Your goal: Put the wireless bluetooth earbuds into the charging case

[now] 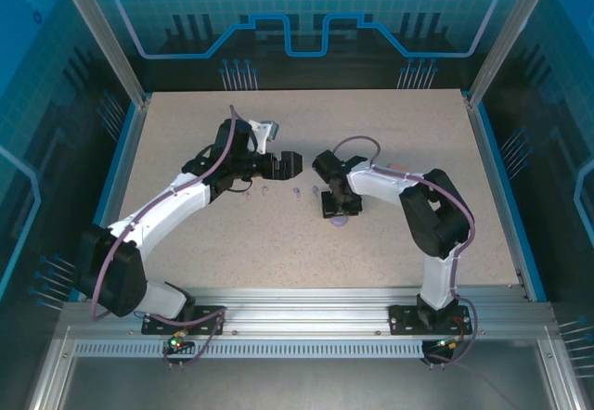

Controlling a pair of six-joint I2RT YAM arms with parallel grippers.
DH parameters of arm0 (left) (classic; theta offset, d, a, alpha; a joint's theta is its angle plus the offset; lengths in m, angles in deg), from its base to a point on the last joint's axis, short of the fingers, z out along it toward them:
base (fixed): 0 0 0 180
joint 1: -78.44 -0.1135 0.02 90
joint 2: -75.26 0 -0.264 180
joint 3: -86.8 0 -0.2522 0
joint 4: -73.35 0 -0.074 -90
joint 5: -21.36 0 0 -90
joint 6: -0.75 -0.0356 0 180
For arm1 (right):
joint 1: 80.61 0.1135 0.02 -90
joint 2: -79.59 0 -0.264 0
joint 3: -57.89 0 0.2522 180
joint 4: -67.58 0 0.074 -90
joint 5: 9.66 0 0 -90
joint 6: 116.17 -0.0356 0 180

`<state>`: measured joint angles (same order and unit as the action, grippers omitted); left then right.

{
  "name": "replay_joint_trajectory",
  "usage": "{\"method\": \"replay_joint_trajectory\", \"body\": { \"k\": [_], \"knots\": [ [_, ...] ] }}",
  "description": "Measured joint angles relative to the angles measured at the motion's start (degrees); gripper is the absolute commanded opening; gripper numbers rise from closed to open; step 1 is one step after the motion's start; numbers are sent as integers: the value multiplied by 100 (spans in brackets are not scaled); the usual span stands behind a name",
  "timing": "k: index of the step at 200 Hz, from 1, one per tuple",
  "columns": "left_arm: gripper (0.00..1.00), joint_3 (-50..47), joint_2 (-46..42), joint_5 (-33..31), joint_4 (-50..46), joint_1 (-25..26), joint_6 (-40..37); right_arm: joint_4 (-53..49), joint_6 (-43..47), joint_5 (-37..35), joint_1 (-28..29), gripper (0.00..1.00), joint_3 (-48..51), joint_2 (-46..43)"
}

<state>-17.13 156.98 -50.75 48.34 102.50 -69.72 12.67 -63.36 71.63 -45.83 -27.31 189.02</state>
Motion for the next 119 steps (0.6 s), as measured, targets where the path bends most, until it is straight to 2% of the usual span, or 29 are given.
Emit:
{"method": "replay_joint_trajectory", "body": {
  "k": [78, 99, 119],
  "knots": [
    [99, 61, 181, 85, 90, 0, 55, 114, -1714, -4, -138, 38, 205, -146],
    [99, 66, 184, 109, 122, 0, 114, 94, -1943, -24, -138, 53, 195, -136],
    [99, 66, 184, 114, 127, 0, 118, 90, -2055, -28, -133, 62, 184, -96]
  ]
}}
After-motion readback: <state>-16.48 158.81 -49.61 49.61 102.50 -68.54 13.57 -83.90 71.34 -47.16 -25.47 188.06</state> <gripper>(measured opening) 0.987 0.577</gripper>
